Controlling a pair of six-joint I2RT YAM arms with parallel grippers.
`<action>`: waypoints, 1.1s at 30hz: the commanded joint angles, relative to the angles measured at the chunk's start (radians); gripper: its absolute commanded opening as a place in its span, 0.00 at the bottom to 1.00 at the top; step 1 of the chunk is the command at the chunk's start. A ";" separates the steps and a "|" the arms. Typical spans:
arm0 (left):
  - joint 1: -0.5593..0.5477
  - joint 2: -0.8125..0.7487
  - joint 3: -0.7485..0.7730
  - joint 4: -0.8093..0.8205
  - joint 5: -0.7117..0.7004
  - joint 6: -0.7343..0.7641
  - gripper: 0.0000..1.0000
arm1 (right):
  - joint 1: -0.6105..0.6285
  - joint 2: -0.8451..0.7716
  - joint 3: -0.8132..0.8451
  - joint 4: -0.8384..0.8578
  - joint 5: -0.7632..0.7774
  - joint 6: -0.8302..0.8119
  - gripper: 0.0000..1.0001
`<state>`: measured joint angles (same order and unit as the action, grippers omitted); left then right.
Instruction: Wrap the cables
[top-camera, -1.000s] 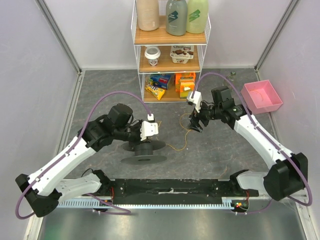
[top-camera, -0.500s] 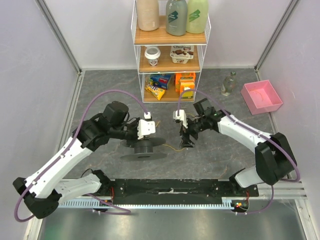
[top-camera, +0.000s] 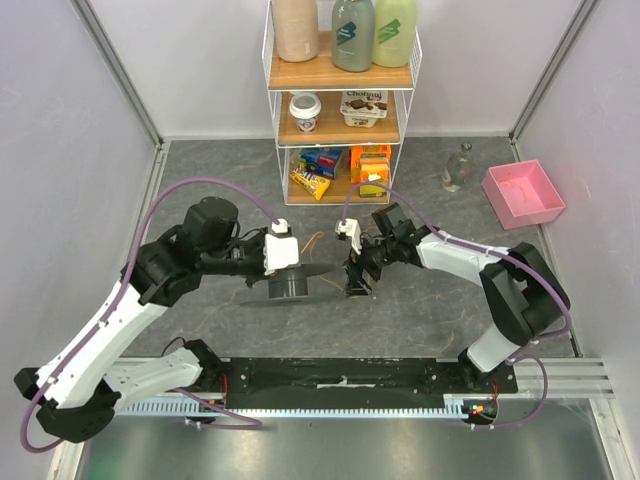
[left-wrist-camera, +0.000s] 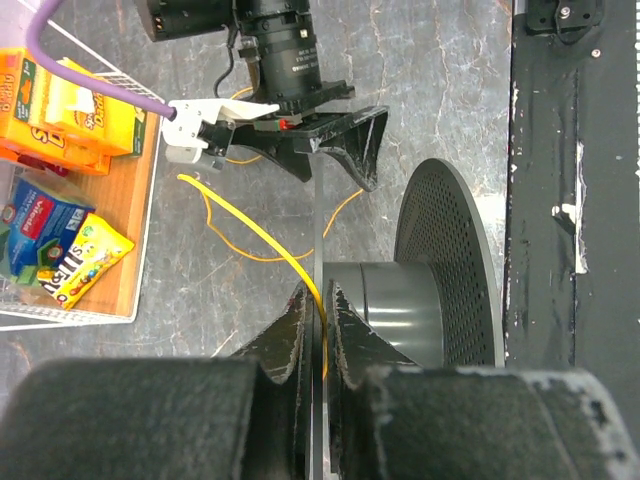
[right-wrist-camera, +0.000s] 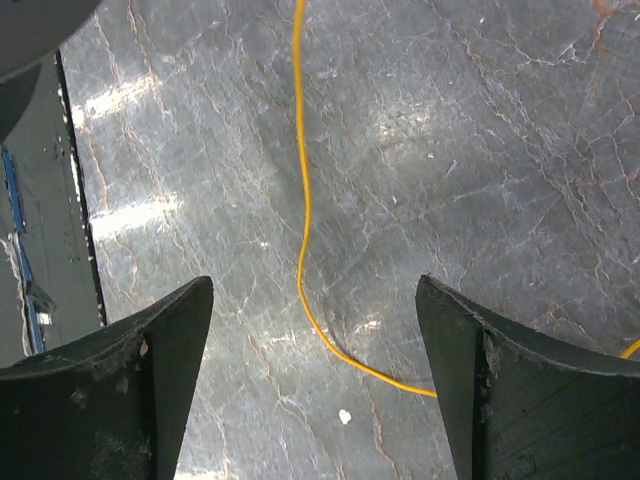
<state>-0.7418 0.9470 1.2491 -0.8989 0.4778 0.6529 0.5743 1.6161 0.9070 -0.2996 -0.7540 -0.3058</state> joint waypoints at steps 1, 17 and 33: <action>0.004 -0.020 0.084 0.029 0.015 0.019 0.02 | 0.001 -0.012 -0.065 0.204 -0.036 0.128 0.89; 0.004 -0.028 0.197 0.091 -0.054 -0.044 0.02 | 0.002 -0.009 -0.148 0.324 -0.039 0.119 0.75; 0.004 -0.028 0.259 0.109 -0.041 -0.068 0.02 | 0.009 0.001 -0.203 0.807 -0.050 0.419 0.85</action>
<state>-0.7414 0.9340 1.4162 -0.8856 0.4229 0.6231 0.5697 1.6073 0.7212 0.3016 -0.7876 0.0082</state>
